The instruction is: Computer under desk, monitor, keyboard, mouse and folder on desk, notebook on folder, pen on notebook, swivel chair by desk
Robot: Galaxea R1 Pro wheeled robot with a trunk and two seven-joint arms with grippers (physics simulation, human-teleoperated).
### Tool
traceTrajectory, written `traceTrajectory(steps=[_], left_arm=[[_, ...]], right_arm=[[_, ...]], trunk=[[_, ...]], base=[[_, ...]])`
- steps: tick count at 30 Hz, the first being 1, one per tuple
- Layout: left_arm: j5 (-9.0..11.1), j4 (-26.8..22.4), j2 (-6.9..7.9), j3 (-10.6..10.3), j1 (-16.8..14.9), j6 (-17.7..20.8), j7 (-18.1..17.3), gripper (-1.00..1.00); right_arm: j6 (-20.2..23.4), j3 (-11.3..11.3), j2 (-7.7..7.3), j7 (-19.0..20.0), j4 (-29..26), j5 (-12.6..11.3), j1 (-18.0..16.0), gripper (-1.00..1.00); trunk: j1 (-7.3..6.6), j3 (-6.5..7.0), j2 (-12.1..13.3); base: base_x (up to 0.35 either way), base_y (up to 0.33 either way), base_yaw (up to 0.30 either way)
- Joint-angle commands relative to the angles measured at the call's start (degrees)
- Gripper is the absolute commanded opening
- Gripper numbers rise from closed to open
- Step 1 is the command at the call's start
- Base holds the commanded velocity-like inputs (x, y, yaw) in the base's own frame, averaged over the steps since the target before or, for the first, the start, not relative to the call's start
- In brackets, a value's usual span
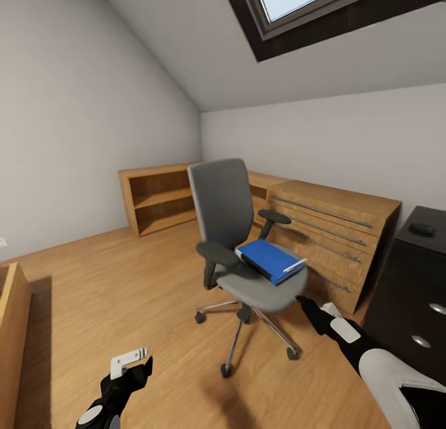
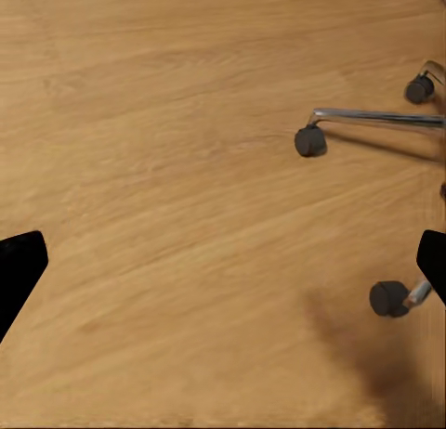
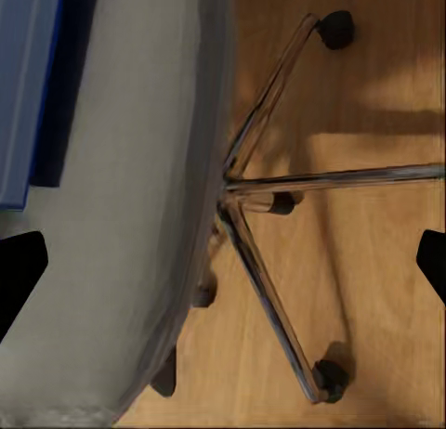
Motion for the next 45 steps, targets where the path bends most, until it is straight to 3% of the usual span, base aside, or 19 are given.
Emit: traceTrajectory(steps=[1, 11, 16, 17, 20, 21, 24, 28, 38, 45], left_arm=[[0.59, -0.08, -0.03, 0.03, -0.02, 0.30, 0.23, 1.00], [0.59, -0.07, -0.03, 0.03, -0.02, 0.30, 0.23, 1.00], [0.59, -0.07, -0.03, -0.22, -0.02, 0.30, 0.23, 1.00], [0.59, -0.07, -0.03, -0.64, -0.02, 0.30, 0.23, 1.00], [0.59, -0.07, -0.03, -0.66, -0.02, 0.30, 0.23, 1.00], [0.59, -0.07, -0.03, -0.71, -0.02, 0.30, 0.23, 1.00], [0.59, -0.07, -0.03, -0.75, -0.02, 0.30, 0.23, 1.00], [0.59, -0.07, -0.03, -0.76, -0.02, 0.30, 0.23, 1.00], [0.59, 0.50, -0.03, -0.76, -0.02, 0.30, 0.23, 1.00], [0.59, 0.58, -0.03, -0.76, -0.02, 0.27, 0.23, 1.00]], right_arm=[[0.31, -0.39, 0.01, 0.16, -0.01, -0.02, -0.04, 1.00], [0.18, -0.29, 1.66, 0.24, 0.43, 0.22, -0.04, 1.00], [0.05, -0.27, 4.26, 0.24, 0.51, 0.80, 0.01, 1.00], [-0.01, 0.00, 6.96, 0.17, 0.52, 4.69, 0.02, 1.00], [0.03, 0.04, 8.77, 0.21, 0.52, 7.69, 0.02, 1.00], [0.04, 0.05, 10.30, 0.23, 0.55, 9.69, 0.04, 1.00], [0.13, 0.08, 13.22, 0.25, 0.66, 12.73, 0.10, 1.00], [0.30, 0.09, 14.16, 0.31, 0.69, 12.97, 0.16, 1.00], [0.12, 0.07, 14.17, 0.26, 0.52, 12.90, 0.19, 1.00], [0.05, -0.02, 14.16, 0.33, 0.60, 12.90, 0.19, 1.00]], trunk=[[-0.05, -0.06, -0.03], [-0.05, -0.06, -0.03], [-0.05, -0.06, -0.03], [-0.05, -0.06, -0.03], [-0.05, -0.06, -0.03], [-0.05, -0.06, -0.03], [-0.05, -0.06, -0.03], [-0.05, -0.06, -0.03], [-0.05, -0.06, -0.03], [-0.05, -0.06, -0.03]], base=[[-0.333, 0.000, 0.000], [-0.108, 0.000, 0.000], [-0.003, 0.000, 0.000], [0.000, 0.000, 0.000], [0.000, 0.000, 0.000], [0.000, 0.000, 0.000], [0.000, 0.000, 0.000], [0.000, 0.000, 0.000], [0.000, 0.000, 0.000], [0.253, 0.000, 0.000]])
